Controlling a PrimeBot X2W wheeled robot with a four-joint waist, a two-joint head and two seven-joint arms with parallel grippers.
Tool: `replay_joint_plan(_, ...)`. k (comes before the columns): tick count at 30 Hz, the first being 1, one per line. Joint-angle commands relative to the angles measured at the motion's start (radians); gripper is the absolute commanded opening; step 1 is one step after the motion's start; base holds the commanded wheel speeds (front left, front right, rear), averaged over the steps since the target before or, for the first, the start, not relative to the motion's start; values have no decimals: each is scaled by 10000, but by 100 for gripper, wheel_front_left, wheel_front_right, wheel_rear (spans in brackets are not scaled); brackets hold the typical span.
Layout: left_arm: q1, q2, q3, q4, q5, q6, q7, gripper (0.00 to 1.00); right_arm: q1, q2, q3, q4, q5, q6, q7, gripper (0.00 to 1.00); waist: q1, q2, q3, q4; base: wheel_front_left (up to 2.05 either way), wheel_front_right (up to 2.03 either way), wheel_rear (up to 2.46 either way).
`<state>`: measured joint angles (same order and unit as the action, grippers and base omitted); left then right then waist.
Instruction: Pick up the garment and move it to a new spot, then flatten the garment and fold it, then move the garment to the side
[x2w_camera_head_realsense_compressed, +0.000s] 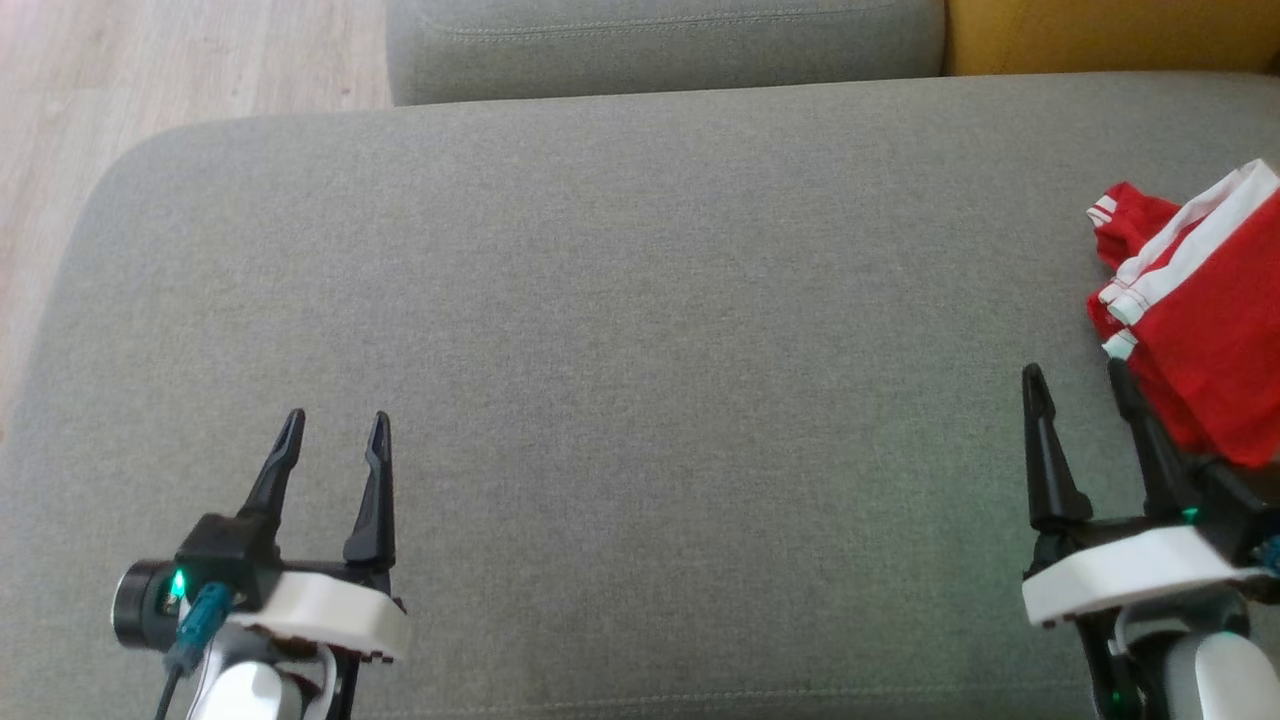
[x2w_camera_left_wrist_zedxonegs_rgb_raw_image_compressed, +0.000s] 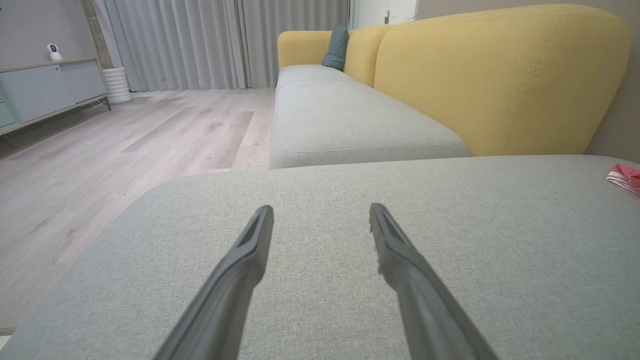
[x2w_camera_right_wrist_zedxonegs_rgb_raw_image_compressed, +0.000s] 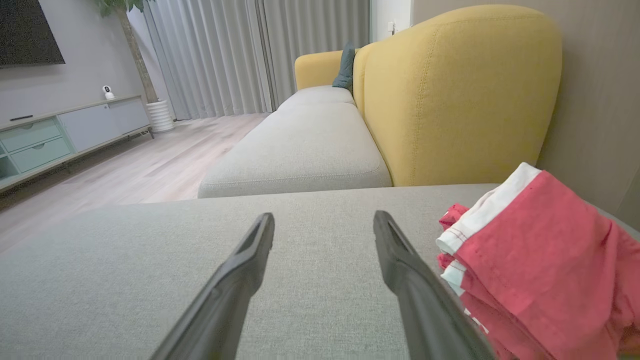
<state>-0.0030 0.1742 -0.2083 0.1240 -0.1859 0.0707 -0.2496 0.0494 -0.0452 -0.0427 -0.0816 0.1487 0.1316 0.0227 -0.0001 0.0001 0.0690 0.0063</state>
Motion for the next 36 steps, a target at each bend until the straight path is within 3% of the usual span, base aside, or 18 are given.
replay_joint_plan(1, -275, 126, 372, -291, 88, 36, -121, 100, -197, -51, 200, -347, 62, -9, 29, 100, 1, -1, 9, 3, 0, 0, 0)
replay_joint_plan(36, -469, 157, 262, -335, 134, 260, -122, 100, -256, -51, 199, -410, 185, -9, 129, 100, 1, -1, 219, 59, 0, 0, 0)
